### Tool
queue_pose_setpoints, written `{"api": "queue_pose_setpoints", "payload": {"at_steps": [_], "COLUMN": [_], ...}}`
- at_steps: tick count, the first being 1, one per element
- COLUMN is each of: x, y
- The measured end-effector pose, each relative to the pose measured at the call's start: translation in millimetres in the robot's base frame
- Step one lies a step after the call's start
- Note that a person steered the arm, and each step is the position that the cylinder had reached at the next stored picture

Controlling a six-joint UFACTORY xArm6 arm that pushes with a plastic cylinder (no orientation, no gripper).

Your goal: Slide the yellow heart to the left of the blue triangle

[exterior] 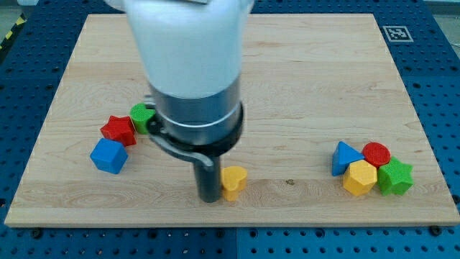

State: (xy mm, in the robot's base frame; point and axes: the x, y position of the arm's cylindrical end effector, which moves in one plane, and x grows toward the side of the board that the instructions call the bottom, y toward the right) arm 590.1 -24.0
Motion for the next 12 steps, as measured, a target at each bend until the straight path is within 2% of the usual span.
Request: {"api": "queue_pose_setpoints", "payload": {"at_steps": [2, 6, 9, 10, 11, 12], "x": [-12.7, -75.1, -75.7, -85.9, -160.9, -218.3], "y": [42.3, 109.9, 125.5, 123.9, 75.4, -11.8]}}
